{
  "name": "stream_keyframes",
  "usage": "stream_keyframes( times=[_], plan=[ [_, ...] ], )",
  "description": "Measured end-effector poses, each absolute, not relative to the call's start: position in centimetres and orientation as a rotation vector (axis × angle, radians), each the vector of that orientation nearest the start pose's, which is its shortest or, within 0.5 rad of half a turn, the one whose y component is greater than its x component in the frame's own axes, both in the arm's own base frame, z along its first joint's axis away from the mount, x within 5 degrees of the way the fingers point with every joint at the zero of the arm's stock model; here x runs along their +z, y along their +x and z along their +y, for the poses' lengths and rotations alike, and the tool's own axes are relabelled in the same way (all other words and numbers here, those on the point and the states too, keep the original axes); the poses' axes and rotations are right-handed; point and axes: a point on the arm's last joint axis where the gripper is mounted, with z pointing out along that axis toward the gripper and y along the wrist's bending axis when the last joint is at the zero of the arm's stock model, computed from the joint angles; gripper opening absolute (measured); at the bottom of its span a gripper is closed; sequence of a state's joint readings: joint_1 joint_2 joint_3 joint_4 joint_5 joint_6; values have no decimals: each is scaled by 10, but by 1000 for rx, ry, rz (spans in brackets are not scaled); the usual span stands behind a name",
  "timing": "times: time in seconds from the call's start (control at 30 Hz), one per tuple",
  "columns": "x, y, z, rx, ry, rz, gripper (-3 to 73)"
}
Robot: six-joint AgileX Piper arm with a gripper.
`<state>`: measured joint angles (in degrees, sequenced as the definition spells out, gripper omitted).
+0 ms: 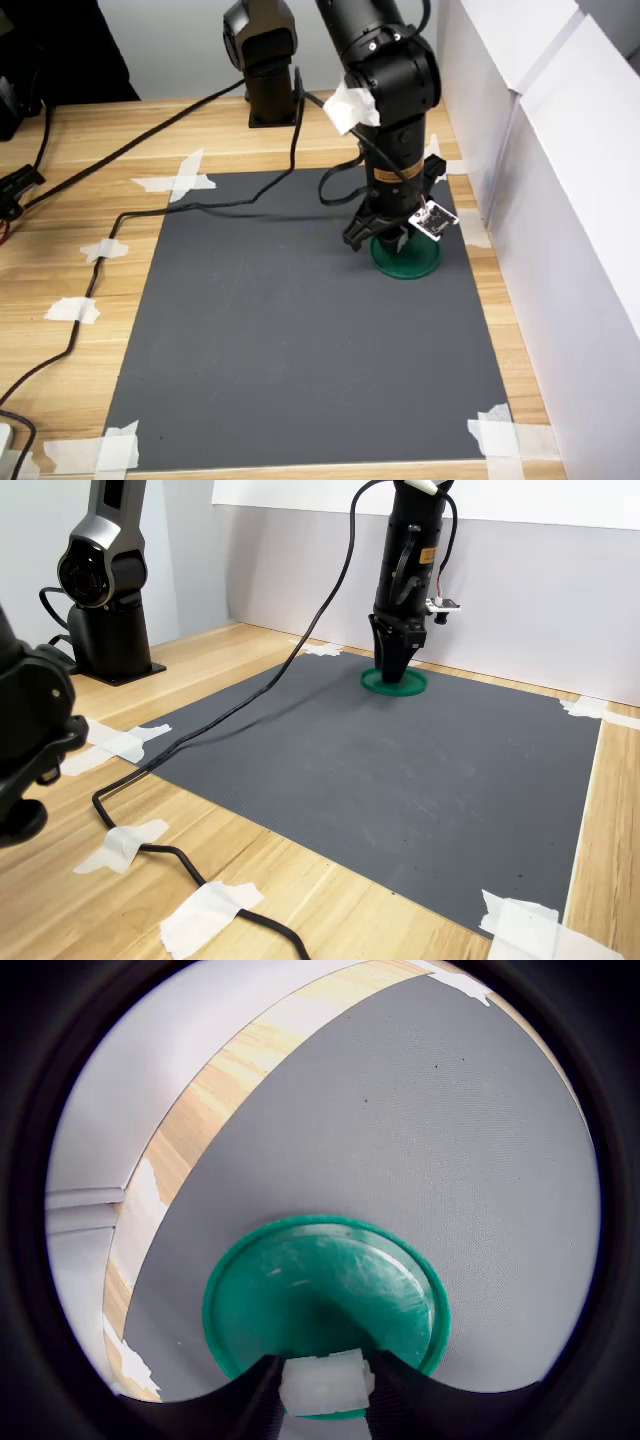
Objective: Grasp a white terminal and put it on the green lid.
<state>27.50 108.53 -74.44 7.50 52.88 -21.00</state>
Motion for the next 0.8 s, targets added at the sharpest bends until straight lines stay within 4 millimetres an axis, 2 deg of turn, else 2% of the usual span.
stream_keyframes(
  times=[0.1,0.2,0.3,0.37,0.43,0.5,0.6,0.73,0.8],
  plan=[
    [186,323,179,185,-1151,2772,365],
    [187,321,179,191,-1135,2777,487],
    [197,315,176,198,-1097,2758,589],
    [210,307,172,206,-1072,2720,614],
    [225,297,166,209,-1047,2671,603],
    [241,285,158,214,-1002,2623,553],
    [258,268,136,222,-875,2583,371],
    [272,247,84,181,-604,2479,78],
    [277,235,57,133,-460,2394,21]
  ],
)
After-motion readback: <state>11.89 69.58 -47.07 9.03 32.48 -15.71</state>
